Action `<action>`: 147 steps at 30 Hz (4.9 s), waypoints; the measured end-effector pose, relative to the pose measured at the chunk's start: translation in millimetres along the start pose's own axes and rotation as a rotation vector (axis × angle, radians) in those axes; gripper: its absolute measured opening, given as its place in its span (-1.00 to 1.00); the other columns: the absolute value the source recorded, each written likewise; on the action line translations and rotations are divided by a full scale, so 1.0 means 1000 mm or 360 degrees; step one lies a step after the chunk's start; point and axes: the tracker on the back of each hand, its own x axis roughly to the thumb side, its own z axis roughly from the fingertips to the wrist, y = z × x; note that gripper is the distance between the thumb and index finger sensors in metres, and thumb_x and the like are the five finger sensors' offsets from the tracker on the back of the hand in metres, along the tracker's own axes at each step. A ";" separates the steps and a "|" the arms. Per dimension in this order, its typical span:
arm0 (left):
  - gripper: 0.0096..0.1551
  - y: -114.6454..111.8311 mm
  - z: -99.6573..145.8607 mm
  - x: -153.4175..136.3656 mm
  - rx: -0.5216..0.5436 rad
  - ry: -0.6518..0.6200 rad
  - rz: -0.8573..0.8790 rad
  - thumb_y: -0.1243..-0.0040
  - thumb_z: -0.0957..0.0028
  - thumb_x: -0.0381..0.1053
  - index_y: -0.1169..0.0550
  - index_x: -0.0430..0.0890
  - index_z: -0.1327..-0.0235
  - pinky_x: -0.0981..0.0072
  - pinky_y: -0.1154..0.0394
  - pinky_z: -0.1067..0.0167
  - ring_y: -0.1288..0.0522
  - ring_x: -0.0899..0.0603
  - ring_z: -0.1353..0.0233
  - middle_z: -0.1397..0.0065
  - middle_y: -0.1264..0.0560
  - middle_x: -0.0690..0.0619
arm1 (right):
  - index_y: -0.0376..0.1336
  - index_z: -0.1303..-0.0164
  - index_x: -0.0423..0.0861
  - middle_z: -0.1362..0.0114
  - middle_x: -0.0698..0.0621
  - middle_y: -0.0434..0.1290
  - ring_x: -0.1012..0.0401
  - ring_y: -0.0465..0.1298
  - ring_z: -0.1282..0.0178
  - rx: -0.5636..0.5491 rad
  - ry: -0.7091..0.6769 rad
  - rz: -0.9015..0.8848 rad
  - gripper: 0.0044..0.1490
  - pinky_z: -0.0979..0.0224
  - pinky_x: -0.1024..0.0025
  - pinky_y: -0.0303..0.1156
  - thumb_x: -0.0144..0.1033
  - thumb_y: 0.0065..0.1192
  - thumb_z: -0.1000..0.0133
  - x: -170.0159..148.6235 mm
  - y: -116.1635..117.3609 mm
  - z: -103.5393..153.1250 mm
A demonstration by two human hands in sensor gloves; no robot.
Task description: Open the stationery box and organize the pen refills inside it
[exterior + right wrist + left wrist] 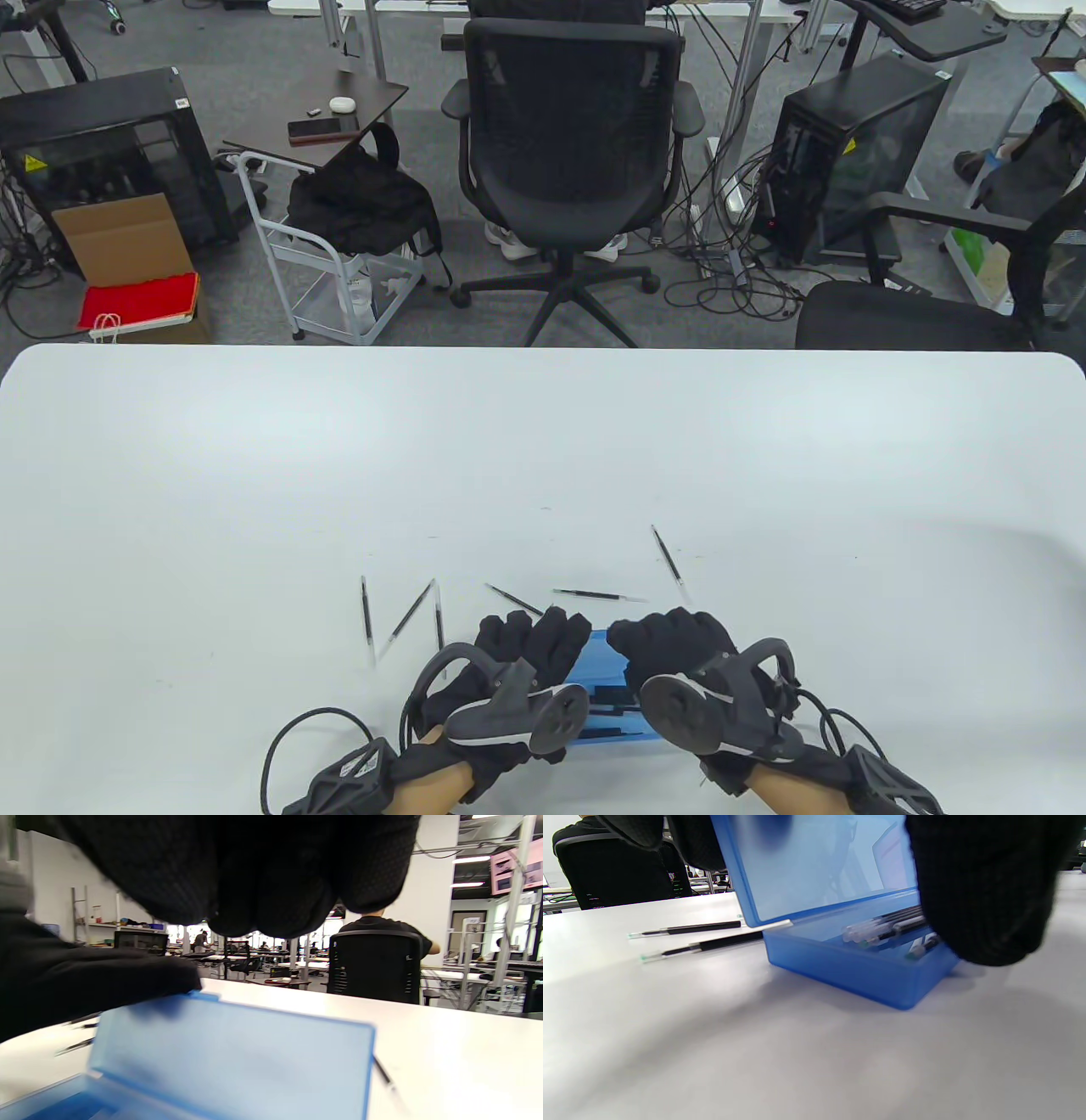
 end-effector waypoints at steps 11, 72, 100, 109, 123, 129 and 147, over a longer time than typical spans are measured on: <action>0.63 0.000 0.000 0.000 0.0002 -0.0001 -0.0002 -0.41 0.28 0.47 0.26 -0.16 -0.69 -0.50 -0.17 -0.49 -0.19 -0.55 -0.63 -0.79 0.11 -0.25 | 0.37 -0.36 0.00 -0.22 0.00 0.68 0.05 0.68 -0.13 0.0225 0.0340 -0.0003 -0.35 -0.39 -0.06 0.54 -0.18 0.51 -0.04 -0.071 0.027 -0.045; 0.61 -0.001 -0.001 -0.001 -0.0001 -0.0004 0.0030 -0.41 0.27 0.46 0.26 -0.16 -0.69 -0.50 -0.17 -0.49 -0.18 -0.55 -0.63 -0.79 0.12 -0.25 | 0.42 -0.29 -0.11 -0.06 -0.02 0.73 0.05 0.75 0.03 0.0442 0.0861 0.0266 -0.30 -0.26 -0.08 0.62 -0.15 0.60 0.05 -0.103 0.123 -0.086; 0.62 -0.002 -0.001 -0.003 -0.0009 -0.0003 0.0057 -0.41 0.28 0.46 0.26 -0.15 -0.69 -0.50 -0.16 -0.49 -0.17 -0.55 -0.63 -0.80 0.12 -0.24 | 0.38 -0.33 -0.05 -0.12 0.00 0.69 0.07 0.70 -0.06 0.0023 -0.0176 0.0157 -0.32 -0.35 -0.07 0.58 -0.16 0.55 0.01 -0.012 0.030 0.042; 0.63 -0.002 -0.002 -0.003 -0.0007 -0.0002 0.0053 -0.42 0.28 0.46 0.26 -0.16 -0.69 -0.50 -0.17 -0.49 -0.18 -0.55 -0.63 -0.79 0.12 -0.25 | 0.37 -0.34 -0.03 -0.15 0.02 0.68 0.07 0.69 -0.08 0.0144 -0.0395 0.0327 -0.32 -0.37 -0.06 0.56 -0.15 0.54 0.01 0.016 0.063 0.042; 0.62 -0.002 -0.001 -0.003 -0.0003 -0.0002 0.0045 -0.41 0.28 0.46 0.26 -0.15 -0.69 -0.50 -0.17 -0.49 -0.18 -0.55 -0.63 -0.79 0.12 -0.25 | 0.35 -0.37 0.01 -0.19 0.04 0.67 0.08 0.68 -0.12 0.0174 -0.0504 0.0346 -0.32 -0.41 -0.05 0.54 -0.15 0.50 -0.02 0.037 0.080 0.031; 0.62 -0.002 -0.001 -0.002 -0.0003 0.0001 0.0040 -0.41 0.28 0.46 0.26 -0.16 -0.69 -0.50 -0.17 -0.49 -0.19 -0.55 -0.63 -0.79 0.11 -0.25 | 0.35 -0.37 0.02 -0.21 0.03 0.67 0.07 0.67 -0.14 0.0147 -0.0506 0.0300 -0.32 -0.41 -0.04 0.54 -0.12 0.49 -0.02 0.035 0.076 0.032; 0.65 0.000 -0.001 0.002 -0.0007 0.0027 -0.0013 -0.42 0.29 0.46 0.27 -0.18 -0.70 -0.49 -0.18 -0.48 -0.21 -0.53 -0.62 -0.77 0.07 -0.25 | 0.37 -0.35 0.03 -0.20 0.03 0.67 0.06 0.67 -0.14 -0.0200 -0.0266 0.0119 -0.36 -0.43 -0.05 0.52 -0.11 0.47 -0.04 -0.025 -0.006 0.003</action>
